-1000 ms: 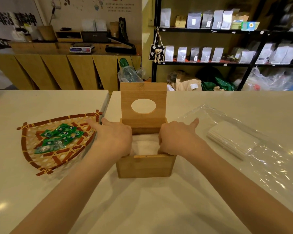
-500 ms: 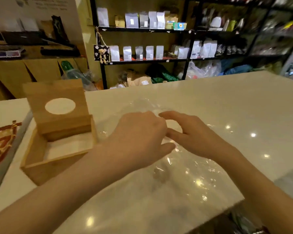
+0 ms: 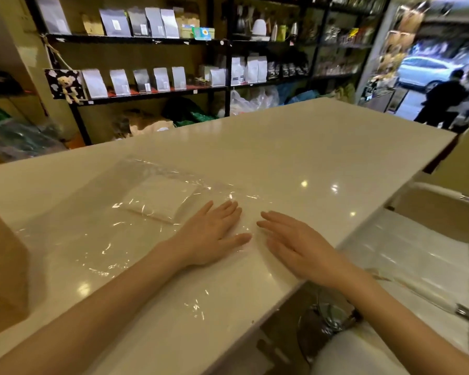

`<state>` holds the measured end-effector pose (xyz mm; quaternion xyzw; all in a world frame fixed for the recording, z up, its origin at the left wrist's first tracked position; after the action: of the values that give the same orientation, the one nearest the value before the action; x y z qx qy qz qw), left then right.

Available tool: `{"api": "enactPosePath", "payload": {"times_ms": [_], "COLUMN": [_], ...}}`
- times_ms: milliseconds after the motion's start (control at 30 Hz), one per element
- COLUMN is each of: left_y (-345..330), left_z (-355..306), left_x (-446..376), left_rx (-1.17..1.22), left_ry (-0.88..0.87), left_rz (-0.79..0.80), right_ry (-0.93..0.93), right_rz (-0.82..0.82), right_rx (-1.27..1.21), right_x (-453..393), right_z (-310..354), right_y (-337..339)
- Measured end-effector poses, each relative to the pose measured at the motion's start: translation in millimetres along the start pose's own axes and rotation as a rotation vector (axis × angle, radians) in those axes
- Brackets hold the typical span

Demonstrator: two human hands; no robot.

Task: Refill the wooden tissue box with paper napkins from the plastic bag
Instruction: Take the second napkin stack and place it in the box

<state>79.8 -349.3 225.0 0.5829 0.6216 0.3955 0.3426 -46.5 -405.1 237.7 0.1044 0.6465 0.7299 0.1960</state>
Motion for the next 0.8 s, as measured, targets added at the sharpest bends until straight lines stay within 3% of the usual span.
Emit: {"api": "enactPosePath", "payload": {"times_ms": [233,400,567,800], "left_y": [-3.0,10.9,38.9,81.9], "left_z": [21.2,15.4,3.2,96.3], "left_x": [-1.3,-3.6,4.3,29.8], "left_rx": [0.058,0.172,0.271,0.248], "left_ry": [-0.004,0.012,-0.037,0.397], "left_rz": [-0.050,-0.156,-0.218,-0.438], "right_ry": [0.094,0.128,0.288,0.376], "right_rz": [0.097,0.061,0.041,0.018], "right_rx": [0.092,0.079,-0.011,0.073], "right_x": [-5.6,-12.5,-42.3,-106.2], "right_z": [0.8,8.7,39.4,77.0], "right_y": [-20.7,-17.1,-22.2,-33.8]}}
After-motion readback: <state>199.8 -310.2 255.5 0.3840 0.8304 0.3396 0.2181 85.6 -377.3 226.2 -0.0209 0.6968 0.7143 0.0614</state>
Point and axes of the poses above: each hand's wrist, its own x-axis away from the middle knuckle, its own y-axis out of the back of the hand, z = x × y, the point moved 7 cm from there along -x, towards the middle knuckle, and after that the axes turned 15 degrees about x, right-handed, at the moved point
